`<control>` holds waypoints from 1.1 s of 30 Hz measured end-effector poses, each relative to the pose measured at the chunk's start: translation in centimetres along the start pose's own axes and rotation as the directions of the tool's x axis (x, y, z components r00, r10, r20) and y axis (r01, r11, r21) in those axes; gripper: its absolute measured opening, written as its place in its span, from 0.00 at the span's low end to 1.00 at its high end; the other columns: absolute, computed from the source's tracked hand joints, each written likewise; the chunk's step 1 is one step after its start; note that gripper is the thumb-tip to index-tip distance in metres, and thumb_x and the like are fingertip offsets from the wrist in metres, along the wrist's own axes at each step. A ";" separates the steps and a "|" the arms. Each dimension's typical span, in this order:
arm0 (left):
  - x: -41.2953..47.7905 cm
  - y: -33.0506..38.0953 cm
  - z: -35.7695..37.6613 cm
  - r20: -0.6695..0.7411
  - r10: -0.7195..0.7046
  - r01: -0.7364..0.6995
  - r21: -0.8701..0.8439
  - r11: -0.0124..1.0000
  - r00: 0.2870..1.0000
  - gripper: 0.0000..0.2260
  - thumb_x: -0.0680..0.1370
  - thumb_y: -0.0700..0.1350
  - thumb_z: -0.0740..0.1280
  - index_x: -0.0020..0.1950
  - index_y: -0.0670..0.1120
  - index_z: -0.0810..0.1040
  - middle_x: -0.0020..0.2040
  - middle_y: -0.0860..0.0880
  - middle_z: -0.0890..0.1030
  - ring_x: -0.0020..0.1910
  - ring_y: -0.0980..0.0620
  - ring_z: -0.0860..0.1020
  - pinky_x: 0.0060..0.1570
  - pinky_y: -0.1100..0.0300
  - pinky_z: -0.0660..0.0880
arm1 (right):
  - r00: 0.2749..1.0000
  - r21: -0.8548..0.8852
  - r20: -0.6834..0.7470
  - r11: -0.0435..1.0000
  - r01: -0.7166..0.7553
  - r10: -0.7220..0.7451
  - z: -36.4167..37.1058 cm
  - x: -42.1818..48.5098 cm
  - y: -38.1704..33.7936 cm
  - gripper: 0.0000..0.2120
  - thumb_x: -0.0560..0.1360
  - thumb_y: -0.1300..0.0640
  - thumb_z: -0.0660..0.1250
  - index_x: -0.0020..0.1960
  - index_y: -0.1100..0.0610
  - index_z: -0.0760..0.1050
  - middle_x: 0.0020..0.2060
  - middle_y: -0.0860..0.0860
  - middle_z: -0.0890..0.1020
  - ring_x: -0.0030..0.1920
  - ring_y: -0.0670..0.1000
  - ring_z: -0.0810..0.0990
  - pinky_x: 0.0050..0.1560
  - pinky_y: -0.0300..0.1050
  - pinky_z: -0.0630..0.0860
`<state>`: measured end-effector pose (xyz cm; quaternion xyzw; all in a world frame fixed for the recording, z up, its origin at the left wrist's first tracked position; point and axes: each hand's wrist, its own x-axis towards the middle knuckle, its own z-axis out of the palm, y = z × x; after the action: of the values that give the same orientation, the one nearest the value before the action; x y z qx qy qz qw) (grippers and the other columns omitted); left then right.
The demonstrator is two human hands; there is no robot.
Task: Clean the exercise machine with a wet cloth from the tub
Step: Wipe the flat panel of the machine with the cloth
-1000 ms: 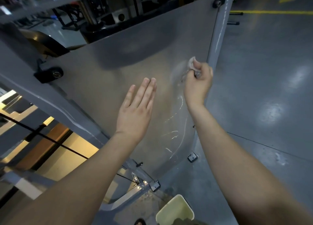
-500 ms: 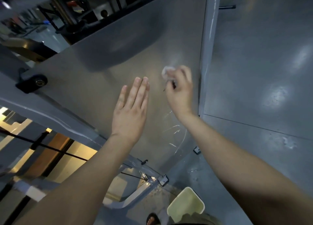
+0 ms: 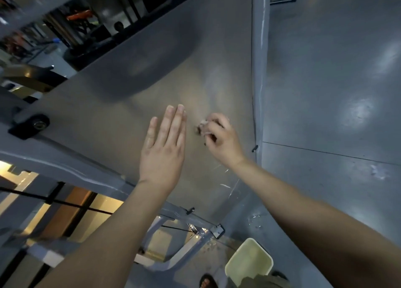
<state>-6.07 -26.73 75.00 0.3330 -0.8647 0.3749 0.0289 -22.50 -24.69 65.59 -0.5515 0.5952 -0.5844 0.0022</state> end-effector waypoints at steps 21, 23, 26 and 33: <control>-0.1 3.2 1.0 0.049 -0.004 0.009 -0.096 0.995 0.999 0.35 0.79 0.40 0.58 0.84 0.42 0.48 0.84 0.43 0.44 0.81 0.41 0.36 0.76 0.39 0.30 | 0.921 0.155 -0.059 0.915 -0.373 0.386 -1.3 -6.0 3.7 0.04 0.73 0.64 0.73 0.47 0.58 0.81 0.53 0.53 0.75 0.51 0.48 0.84 0.55 0.51 0.83; 0.1 4.0 1.2 0.087 0.009 -0.001 -0.091 0.996 0.996 0.35 0.79 0.41 0.58 0.84 0.42 0.48 0.84 0.43 0.43 0.80 0.41 0.33 0.75 0.39 0.30 | 0.861 0.186 -0.111 0.862 -0.472 0.496 -2.0 -4.6 4.6 0.05 0.74 0.61 0.72 0.47 0.52 0.79 0.52 0.53 0.77 0.48 0.49 0.83 0.53 0.56 0.82; 0.2 4.6 1.5 0.156 0.031 -0.023 -0.049 0.999 0.987 0.36 0.78 0.39 0.55 0.84 0.42 0.41 0.83 0.44 0.36 0.78 0.41 0.27 0.72 0.38 0.24 | 0.779 0.274 -0.171 0.788 -0.551 0.604 -2.8 -2.0 4.8 0.13 0.75 0.58 0.71 0.55 0.44 0.74 0.55 0.49 0.80 0.53 0.48 0.82 0.58 0.48 0.80; 0.3 4.2 2.2 0.196 0.063 -0.062 -0.011 0.998 0.979 0.37 0.78 0.38 0.51 0.82 0.42 0.34 0.81 0.45 0.29 0.76 0.43 0.24 0.70 0.39 0.22 | 0.690 0.341 -0.326 0.762 -0.551 0.646 0.1 0.9 3.8 0.05 0.74 0.64 0.70 0.47 0.55 0.80 0.50 0.49 0.77 0.48 0.36 0.77 0.53 0.33 0.73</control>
<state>-8.37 -26.25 70.86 0.3407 -0.8744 0.3388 -0.0676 -25.23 -26.48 63.50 -0.1809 0.6611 -0.7176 0.1238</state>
